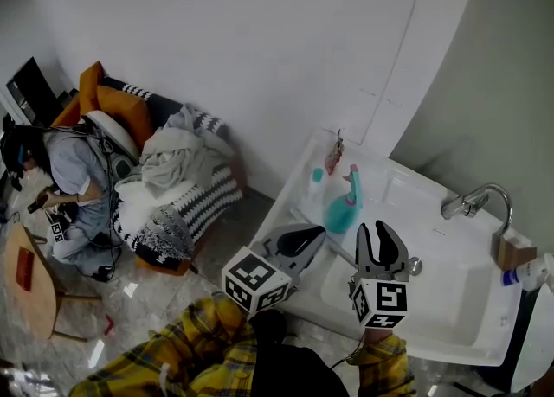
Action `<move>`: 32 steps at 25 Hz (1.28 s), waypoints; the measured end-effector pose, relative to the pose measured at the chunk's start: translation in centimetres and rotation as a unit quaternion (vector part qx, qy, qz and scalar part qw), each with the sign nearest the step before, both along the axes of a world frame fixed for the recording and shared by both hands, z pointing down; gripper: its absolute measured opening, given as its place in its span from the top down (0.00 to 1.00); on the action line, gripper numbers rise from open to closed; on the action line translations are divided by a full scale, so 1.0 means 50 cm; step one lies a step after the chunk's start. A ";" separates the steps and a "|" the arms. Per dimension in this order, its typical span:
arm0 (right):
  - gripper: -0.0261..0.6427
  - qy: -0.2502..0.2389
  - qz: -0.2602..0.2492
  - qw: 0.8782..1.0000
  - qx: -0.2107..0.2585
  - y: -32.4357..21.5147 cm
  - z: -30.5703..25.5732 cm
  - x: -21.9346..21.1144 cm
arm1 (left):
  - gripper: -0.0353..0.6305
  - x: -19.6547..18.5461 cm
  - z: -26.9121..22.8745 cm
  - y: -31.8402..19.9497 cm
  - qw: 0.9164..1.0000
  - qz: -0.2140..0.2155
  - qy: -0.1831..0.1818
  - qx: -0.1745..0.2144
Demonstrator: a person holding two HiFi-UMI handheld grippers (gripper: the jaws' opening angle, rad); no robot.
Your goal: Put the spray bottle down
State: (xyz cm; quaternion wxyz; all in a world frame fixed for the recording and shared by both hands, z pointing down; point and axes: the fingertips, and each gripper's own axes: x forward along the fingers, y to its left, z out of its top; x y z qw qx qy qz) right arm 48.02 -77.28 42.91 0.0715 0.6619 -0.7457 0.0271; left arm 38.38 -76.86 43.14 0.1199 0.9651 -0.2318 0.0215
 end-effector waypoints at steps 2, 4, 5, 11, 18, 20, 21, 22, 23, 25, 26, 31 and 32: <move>0.85 -0.004 0.008 1.000 -0.002 0.022 -0.001 0.008 | 0.93 0.001 -0.002 0.017 1.000 -0.001 -0.001 0.002; 0.89 -0.009 0.014 1.000 -0.008 0.042 0.002 0.014 | 0.93 0.001 -0.004 0.032 1.000 -0.002 -0.003 0.004; 0.91 -0.011 0.018 1.000 -0.011 0.054 0.003 0.015 | 0.93 0.000 -0.005 0.040 1.000 -0.002 -0.003 0.005; 0.95 -0.026 0.023 0.999 -0.018 0.125 0.006 0.018 | 0.93 -0.001 -0.009 0.105 1.000 -0.002 -0.005 0.014; 0.95 -0.038 0.019 0.999 -0.033 0.191 0.015 0.020 | 0.93 -0.003 -0.008 0.163 1.000 -0.008 -0.007 0.015; 0.95 -0.044 0.020 0.998 -0.033 0.206 0.016 0.023 | 0.93 -0.002 -0.007 0.178 1.000 -0.009 -0.007 0.015; 0.95 -0.046 0.021 0.998 -0.033 0.211 0.016 0.023 | 0.93 -0.003 -0.006 0.184 1.000 -0.009 -0.008 0.015; 0.95 -0.048 0.020 0.998 -0.034 0.216 0.017 0.023 | 0.93 -0.003 -0.005 0.189 1.000 -0.010 -0.008 0.014; 0.95 -0.050 0.020 0.998 -0.035 0.221 0.018 0.023 | 0.93 -0.004 -0.004 0.194 1.000 -0.011 -0.008 0.014; 0.95 -0.050 0.019 0.998 -0.036 0.232 0.020 0.023 | 0.93 -0.004 -0.003 0.204 1.000 -0.013 -0.007 0.015; 0.95 -0.050 0.018 0.998 -0.035 0.237 0.021 0.022 | 0.93 -0.004 -0.003 0.209 1.000 -0.014 -0.006 0.016; 0.95 -0.046 0.012 0.998 -0.038 0.255 0.023 0.018 | 0.93 -0.004 -0.004 0.226 1.000 -0.018 0.000 0.017; 0.95 -0.045 0.012 0.998 -0.039 0.257 0.023 0.019 | 0.93 -0.004 -0.003 0.229 1.000 -0.018 0.000 0.016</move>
